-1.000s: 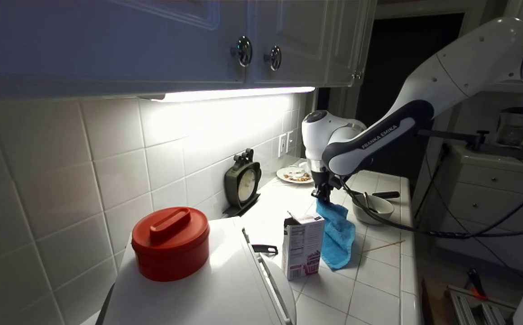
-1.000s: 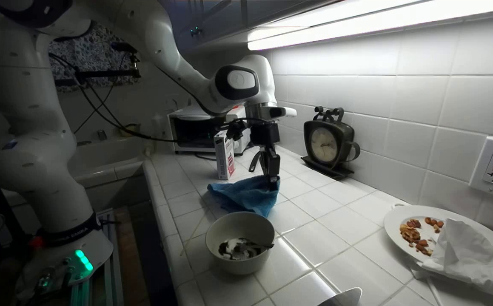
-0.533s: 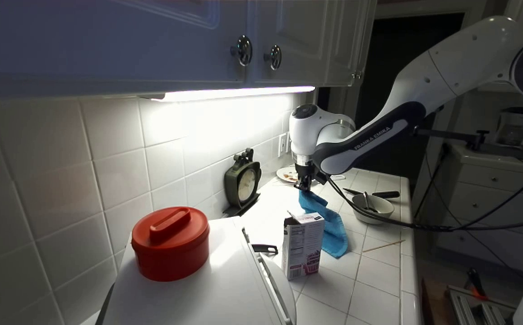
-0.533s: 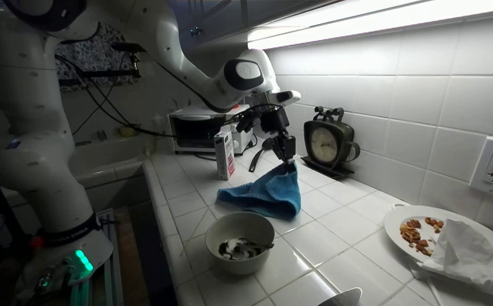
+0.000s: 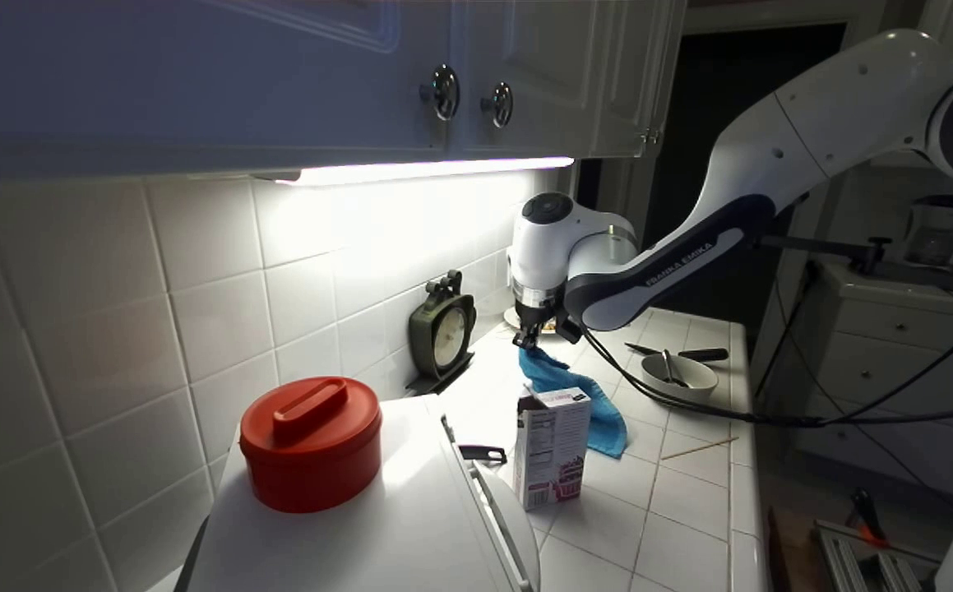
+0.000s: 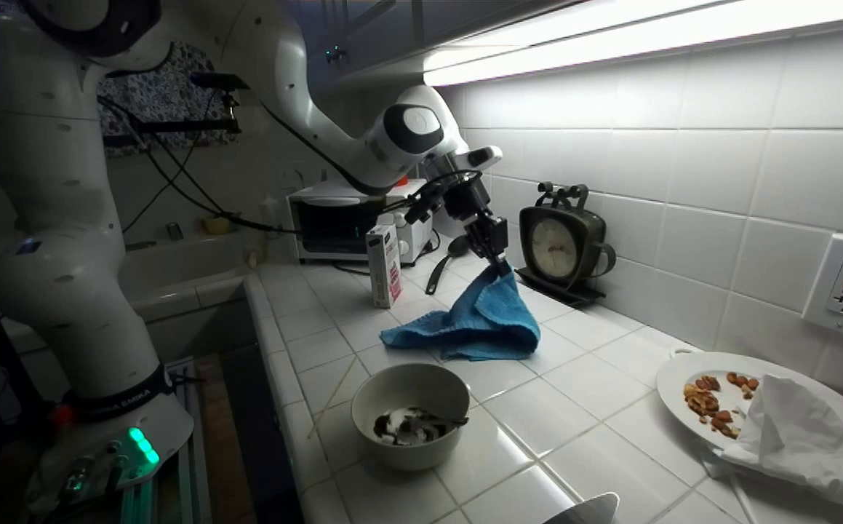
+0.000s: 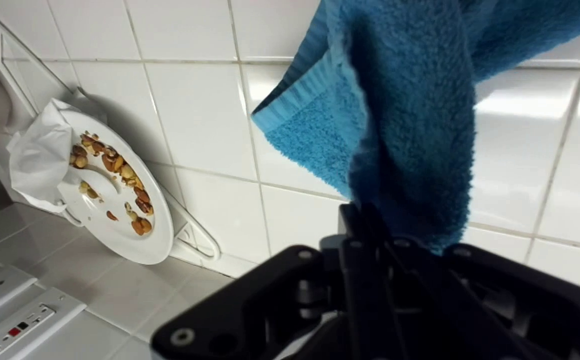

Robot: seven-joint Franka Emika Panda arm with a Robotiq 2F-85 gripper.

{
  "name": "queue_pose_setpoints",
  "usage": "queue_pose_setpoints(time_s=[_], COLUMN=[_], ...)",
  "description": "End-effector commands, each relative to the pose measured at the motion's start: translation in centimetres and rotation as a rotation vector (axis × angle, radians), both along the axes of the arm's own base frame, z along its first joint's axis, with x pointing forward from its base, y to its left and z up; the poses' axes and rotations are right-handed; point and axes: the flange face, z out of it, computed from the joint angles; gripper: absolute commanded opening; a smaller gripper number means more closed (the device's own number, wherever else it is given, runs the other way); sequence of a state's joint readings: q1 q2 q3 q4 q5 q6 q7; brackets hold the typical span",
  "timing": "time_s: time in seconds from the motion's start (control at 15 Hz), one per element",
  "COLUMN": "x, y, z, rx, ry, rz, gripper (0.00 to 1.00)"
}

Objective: Move the blue cloth closer to the wall

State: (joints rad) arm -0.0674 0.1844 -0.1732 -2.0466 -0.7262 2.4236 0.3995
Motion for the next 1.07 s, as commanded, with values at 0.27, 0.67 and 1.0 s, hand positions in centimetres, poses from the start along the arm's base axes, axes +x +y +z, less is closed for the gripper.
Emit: queue_pose_setpoints(time_s=[0.27, 0.67, 1.0], x=[1.7, 1.5, -1.3], y=[5.4, 8.3, 8.7], z=[-0.8, -1.7, -0.7], rx=[0.018, 0.106, 0.260], ry=[-0.026, 0.005, 0.184], rz=[0.169, 0.292, 0.267], gripper=[0.02, 0.03, 0.47])
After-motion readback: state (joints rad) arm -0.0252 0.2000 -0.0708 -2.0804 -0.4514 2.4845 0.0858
